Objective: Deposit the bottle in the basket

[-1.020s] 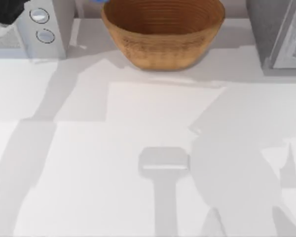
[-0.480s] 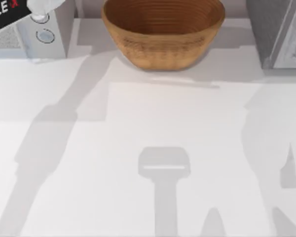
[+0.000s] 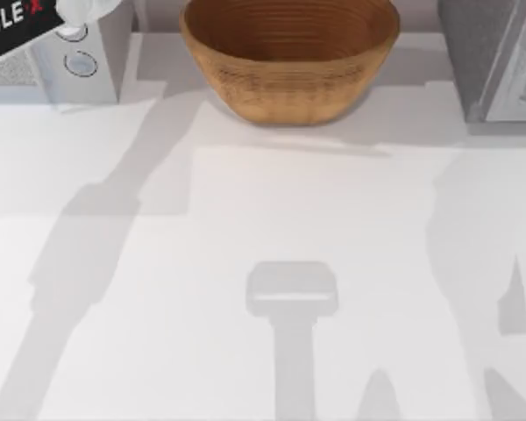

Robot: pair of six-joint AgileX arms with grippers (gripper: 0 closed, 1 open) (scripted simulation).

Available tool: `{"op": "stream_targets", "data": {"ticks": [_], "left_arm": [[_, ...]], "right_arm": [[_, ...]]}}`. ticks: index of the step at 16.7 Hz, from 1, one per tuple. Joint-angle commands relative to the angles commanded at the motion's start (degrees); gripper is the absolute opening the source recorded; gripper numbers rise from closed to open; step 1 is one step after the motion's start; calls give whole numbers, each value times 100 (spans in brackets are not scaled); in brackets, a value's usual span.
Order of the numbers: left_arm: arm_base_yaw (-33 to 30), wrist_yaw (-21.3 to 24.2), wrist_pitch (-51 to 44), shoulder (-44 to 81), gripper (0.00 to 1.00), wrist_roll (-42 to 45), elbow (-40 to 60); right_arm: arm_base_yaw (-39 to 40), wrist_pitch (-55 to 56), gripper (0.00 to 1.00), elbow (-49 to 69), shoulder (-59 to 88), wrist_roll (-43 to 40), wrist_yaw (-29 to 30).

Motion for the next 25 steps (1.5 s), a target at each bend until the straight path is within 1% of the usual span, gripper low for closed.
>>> {"op": "stream_targets", "data": {"ticks": [16, 21, 25], "left_arm": [[-219, -189, 64, 1083, 0, -45, 1029], [-230, -202, 66, 1134, 0, -49, 1078], [-230, -202, 66, 1134, 30, -49, 1078]], "right_arm": [[0, 0, 100, 0, 0, 0, 0], [0, 0, 100, 0, 0, 0, 0], [0, 0, 100, 0, 0, 0, 0]]}}
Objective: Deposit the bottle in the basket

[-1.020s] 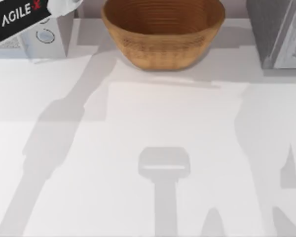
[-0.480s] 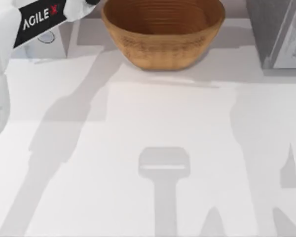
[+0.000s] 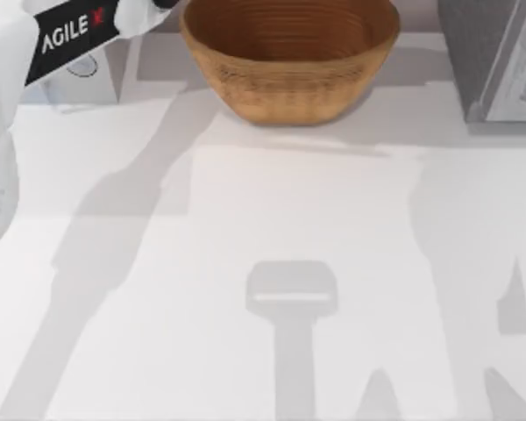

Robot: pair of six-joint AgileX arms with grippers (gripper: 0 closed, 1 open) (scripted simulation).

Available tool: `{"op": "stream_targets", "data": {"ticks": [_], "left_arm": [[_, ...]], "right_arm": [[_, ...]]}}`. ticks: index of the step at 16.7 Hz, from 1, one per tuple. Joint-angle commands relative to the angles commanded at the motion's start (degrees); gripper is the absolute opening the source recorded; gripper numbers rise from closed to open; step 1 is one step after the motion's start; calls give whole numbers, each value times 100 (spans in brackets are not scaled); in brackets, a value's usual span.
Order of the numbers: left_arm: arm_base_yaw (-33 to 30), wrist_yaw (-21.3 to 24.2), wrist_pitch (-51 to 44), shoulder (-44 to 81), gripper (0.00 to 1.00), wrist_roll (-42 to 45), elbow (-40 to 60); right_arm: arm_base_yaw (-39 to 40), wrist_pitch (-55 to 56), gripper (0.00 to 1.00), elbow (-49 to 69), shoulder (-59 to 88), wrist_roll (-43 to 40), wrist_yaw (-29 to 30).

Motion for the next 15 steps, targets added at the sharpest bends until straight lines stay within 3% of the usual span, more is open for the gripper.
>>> {"op": "stream_targets", "data": {"ticks": [9, 15], "left_arm": [[0, 0, 0, 0, 98, 0, 0], [0, 0, 0, 0, 100, 0, 0]], "right_arm": [[0, 0, 100, 0, 0, 0, 0], [0, 0, 100, 0, 0, 0, 0]]}}
